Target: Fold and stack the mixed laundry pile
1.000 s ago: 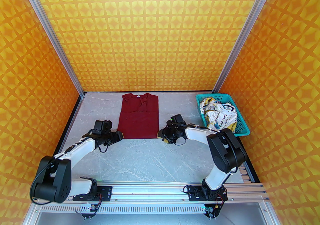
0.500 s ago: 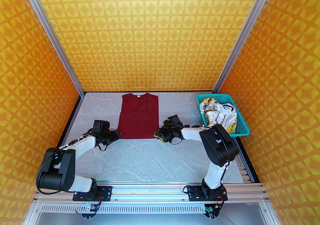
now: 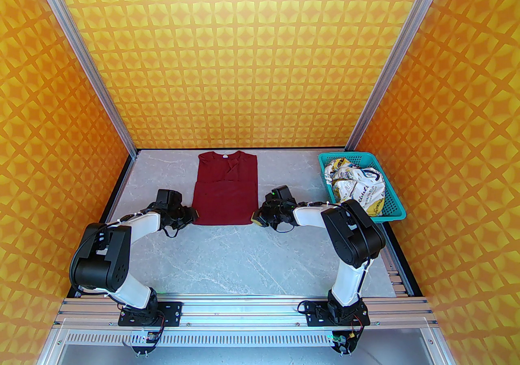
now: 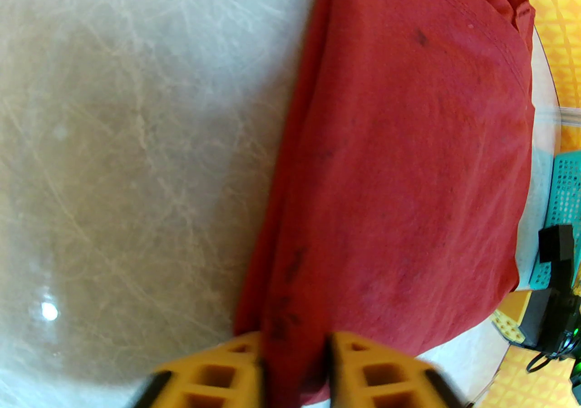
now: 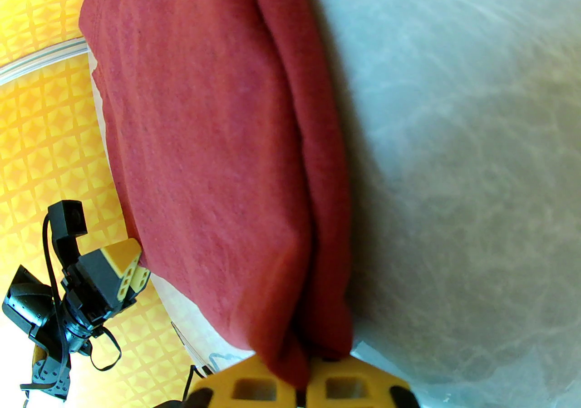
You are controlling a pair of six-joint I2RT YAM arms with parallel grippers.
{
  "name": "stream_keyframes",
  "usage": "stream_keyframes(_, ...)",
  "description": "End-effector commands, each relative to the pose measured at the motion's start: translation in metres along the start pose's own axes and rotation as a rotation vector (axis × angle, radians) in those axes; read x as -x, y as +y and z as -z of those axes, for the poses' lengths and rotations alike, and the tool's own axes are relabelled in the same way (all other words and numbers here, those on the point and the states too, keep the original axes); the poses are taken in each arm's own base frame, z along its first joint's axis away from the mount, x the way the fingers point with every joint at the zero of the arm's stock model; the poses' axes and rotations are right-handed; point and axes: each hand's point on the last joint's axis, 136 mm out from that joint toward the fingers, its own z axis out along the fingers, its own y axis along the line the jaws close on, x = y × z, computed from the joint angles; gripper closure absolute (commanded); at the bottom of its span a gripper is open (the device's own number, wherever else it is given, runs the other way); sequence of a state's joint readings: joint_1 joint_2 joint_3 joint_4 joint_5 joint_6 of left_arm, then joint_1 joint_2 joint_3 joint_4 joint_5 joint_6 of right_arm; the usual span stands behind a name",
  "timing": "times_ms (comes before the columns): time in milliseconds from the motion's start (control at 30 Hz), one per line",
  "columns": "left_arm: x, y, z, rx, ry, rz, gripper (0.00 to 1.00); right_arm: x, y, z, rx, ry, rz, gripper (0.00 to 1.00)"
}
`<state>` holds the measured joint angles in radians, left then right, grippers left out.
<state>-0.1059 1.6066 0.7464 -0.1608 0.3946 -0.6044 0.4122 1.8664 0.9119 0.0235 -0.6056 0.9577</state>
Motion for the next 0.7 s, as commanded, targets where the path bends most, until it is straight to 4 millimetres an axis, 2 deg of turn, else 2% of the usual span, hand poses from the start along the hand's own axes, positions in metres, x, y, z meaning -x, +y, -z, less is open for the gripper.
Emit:
stream_keyframes(0,0.005,-0.012,0.004,-0.037,-0.011,-0.02,0.98,0.01,0.008,0.001,0.019,-0.038,0.025,1.0)
stream_keyframes(167,-0.009,-0.003,0.011,-0.018,-0.014,-0.033,1.0,0.007,0.003,0.005,0.008,-0.051,0.03,1.0)
stream_keyframes(300,-0.028,0.003,0.015,-0.022,-0.007,-0.044,1.0,-0.005,-0.009,0.01,-0.006,-0.044,0.026,1.0)
stream_keyframes(467,-0.065,0.004,0.033,-0.029,0.022,-0.067,1.0,-0.041,-0.033,0.024,-0.042,-0.015,0.017,1.0)
stream_keyframes(600,-0.106,-0.003,0.06,-0.042,0.077,-0.101,1.0,-0.083,-0.048,0.043,-0.106,0.023,0.051,1.0)
stream_keyframes(667,-0.118,-0.006,0.073,-0.055,0.081,-0.108,1.0,-0.097,-0.051,0.056,-0.136,0.024,0.067,1.0)
